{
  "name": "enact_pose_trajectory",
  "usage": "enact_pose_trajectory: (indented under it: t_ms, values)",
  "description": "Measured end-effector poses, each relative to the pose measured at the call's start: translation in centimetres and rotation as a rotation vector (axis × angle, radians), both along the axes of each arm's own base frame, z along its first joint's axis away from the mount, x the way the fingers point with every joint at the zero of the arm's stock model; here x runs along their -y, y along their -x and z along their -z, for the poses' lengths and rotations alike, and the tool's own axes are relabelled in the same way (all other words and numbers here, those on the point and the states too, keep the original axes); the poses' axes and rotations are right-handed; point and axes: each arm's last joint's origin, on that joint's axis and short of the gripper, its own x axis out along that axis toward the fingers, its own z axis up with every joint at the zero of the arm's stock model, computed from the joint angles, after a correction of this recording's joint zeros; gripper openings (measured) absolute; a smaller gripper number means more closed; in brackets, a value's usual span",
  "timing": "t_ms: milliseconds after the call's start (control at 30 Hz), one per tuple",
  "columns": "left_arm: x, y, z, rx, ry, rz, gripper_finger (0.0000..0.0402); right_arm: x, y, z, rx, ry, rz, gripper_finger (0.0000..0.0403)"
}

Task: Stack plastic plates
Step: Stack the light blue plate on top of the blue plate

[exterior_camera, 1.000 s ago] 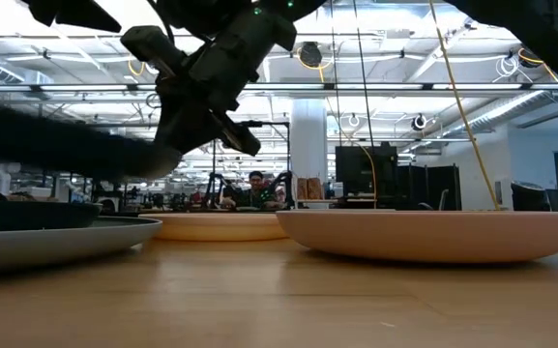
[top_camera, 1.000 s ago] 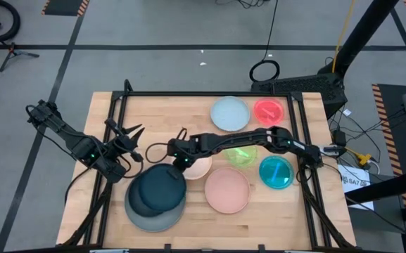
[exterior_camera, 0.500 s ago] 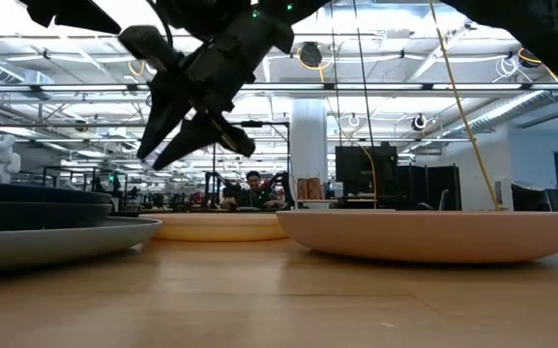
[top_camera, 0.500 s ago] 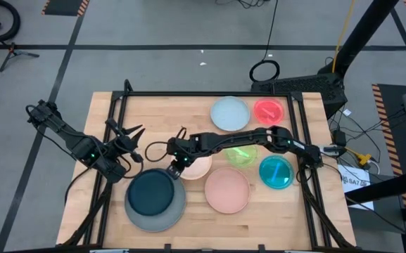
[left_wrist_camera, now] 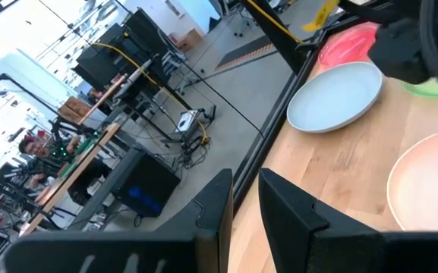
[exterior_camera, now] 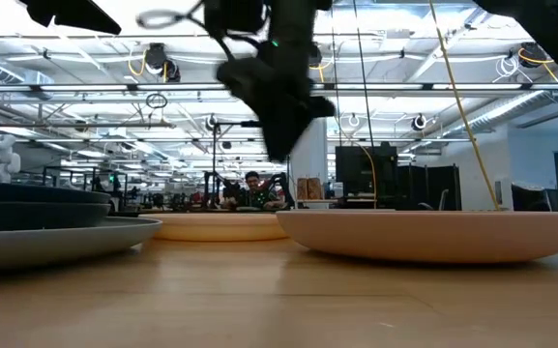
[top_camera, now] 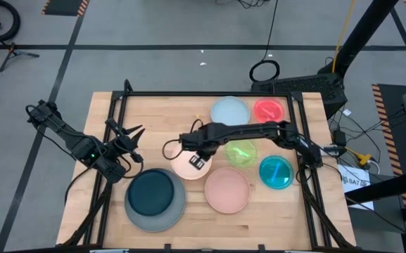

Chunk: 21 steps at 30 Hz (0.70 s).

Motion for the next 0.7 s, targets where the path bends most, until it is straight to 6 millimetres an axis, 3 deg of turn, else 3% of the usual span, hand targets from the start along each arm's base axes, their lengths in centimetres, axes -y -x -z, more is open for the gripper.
enact_pose_trajectory:
  t_ms: [133,400,700]
  values:
    - [0.0,0.0,0.0,-0.002,-0.002,0.0,0.0074,1.1,0.6,0.7,-0.095,0.074,0.06,0.0091]
    - [0.0,0.0,0.0,-0.004,0.003,0.003,0.0074,2.9,0.2,1.4,-0.087,0.092,-0.003,0.0091]
    - [0.1,0.0,0.1,-0.015,0.049,0.02,0.0074,2.7,1.8,4.5,-0.213,0.112,-0.026,0.0091]
